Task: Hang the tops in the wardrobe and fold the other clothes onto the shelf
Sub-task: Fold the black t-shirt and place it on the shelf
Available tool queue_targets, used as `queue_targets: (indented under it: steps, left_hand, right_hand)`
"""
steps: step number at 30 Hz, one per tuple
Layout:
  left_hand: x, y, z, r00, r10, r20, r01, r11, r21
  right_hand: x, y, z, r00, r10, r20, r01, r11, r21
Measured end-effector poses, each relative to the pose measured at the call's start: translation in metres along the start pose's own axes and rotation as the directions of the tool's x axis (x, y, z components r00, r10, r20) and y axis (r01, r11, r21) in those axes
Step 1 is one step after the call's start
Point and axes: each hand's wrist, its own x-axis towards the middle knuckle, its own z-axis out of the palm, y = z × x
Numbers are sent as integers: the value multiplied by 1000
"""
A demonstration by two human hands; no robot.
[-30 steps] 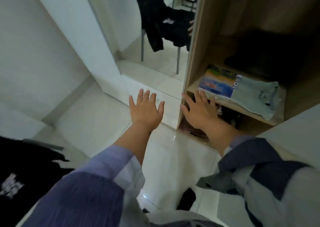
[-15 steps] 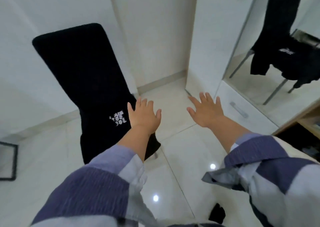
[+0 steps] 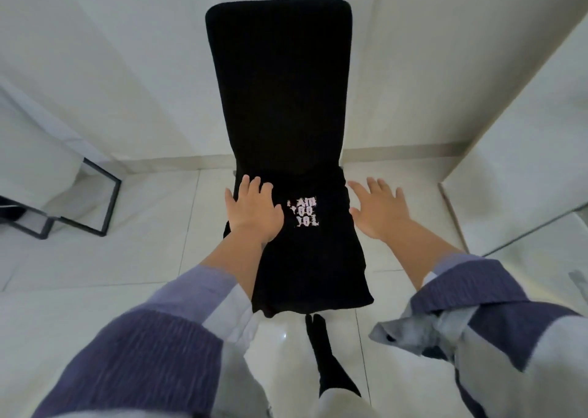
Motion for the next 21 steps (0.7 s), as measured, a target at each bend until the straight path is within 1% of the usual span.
queue_targets:
  steps: [5,9,14,17,21]
  left_hand:
    - [92,-19,41,992,-85,96,86,996,-4]
    - [166,-21,80,981,-112,160,118,993,-29]
    - [239,-13,129,978,-94,184,107,992,-61]
    - [267,-11,157,978,-99,184,108,993,-43]
    - [290,-13,177,976,-139,165,131,990,57]
  right_hand:
    - [112,-9,31,993,-63,100,66,998,-22]
    - [197,-11,59,990,-85,111,86,996,-12]
    - [279,-13,100,977,-143,157,130,988,89]
    - [313,-14,118,983,-147,109,136,986,99]
    - [336,-13,134,987,-151,45,150,988,24]
